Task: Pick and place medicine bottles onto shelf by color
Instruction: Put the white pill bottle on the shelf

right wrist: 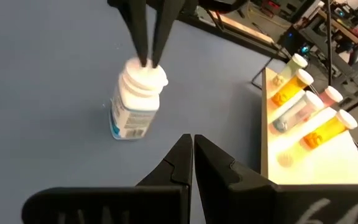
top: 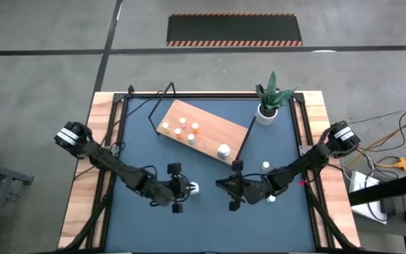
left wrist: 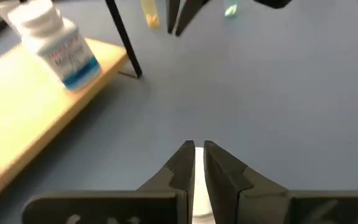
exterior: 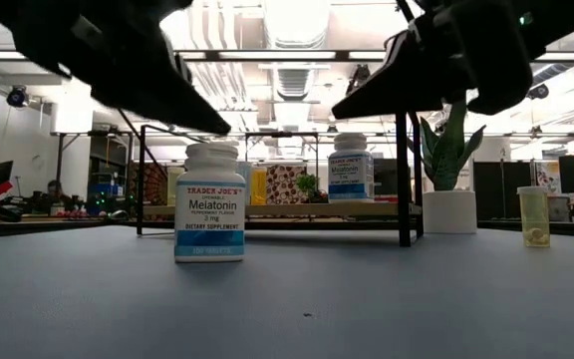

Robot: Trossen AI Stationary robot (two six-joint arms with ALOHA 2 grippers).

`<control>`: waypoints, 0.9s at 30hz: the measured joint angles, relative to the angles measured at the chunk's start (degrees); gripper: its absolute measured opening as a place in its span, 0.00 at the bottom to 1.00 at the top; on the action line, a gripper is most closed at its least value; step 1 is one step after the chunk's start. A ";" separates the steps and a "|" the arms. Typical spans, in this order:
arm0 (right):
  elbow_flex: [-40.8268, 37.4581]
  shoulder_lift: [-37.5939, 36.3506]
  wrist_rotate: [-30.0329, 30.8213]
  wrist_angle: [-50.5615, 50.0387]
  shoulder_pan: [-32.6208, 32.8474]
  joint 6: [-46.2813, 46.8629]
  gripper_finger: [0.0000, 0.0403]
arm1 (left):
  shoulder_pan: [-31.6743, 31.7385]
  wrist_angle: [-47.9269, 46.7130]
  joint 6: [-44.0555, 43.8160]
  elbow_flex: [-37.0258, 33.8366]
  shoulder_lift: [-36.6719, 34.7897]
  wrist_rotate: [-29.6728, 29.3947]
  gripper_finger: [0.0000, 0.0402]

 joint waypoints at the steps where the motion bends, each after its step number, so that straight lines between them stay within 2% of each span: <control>1: -0.15 0.00 0.06 -0.18 -0.02 0.21 0.02 | 0.04 0.14 -0.69 -0.05 0.41 0.02 0.04; 5: -0.28 -0.02 0.11 -0.03 -0.03 -0.29 0.02 | 0.05 0.06 -0.13 0.58 0.41 0.02 0.04; 11: -0.33 -0.02 1.03 -0.85 0.55 -1.78 0.02 | 0.01 0.08 3.50 2.85 -3.67 0.26 0.04; 15: -0.44 -0.09 3.44 -2.22 1.93 -1.76 0.02 | 0.37 -2.09 1.51 4.37 -4.55 3.97 0.08; 21: -0.59 -0.17 4.30 -3.50 3.48 -0.64 0.02 | 1.35 -11.38 -3.95 7.10 -3.85 5.88 0.29; 27: -1.28 -0.15 4.36 -4.92 3.61 2.13 0.02 | 2.79 -11.76 -7.98 6.75 -1.09 6.65 0.55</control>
